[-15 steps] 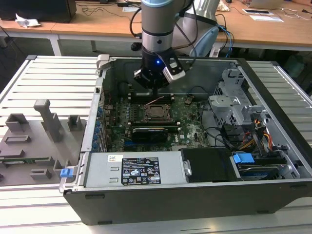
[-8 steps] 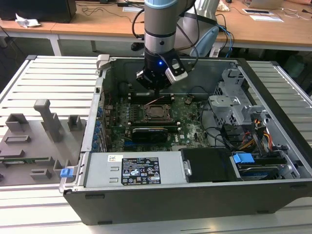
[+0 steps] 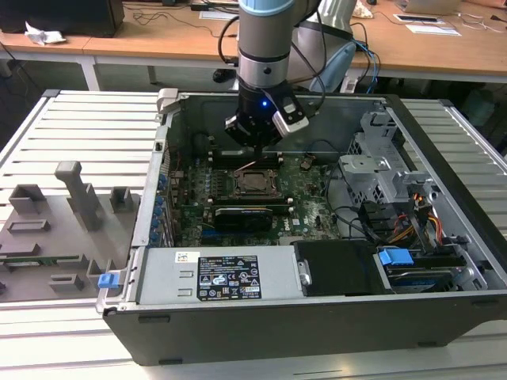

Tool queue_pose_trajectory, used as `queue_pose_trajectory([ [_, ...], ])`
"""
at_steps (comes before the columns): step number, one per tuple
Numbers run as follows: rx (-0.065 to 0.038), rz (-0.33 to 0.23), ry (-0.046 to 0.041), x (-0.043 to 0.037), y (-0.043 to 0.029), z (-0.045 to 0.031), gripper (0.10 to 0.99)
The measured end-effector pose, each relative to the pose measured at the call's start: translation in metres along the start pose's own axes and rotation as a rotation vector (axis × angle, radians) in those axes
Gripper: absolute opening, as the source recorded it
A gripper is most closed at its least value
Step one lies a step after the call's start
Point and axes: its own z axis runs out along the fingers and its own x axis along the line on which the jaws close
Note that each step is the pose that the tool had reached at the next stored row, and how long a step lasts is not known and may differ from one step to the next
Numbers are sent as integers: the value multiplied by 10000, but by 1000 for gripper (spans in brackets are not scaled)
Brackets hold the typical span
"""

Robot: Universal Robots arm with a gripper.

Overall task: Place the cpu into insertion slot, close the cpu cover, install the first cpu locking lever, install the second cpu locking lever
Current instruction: 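Install the first cpu locking lever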

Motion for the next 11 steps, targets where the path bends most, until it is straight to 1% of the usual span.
queue_pose_trajectory([
  [6,6,-45,3,-24,24,41,106],
  [11,1,-238,17,-30,25,71,106],
])
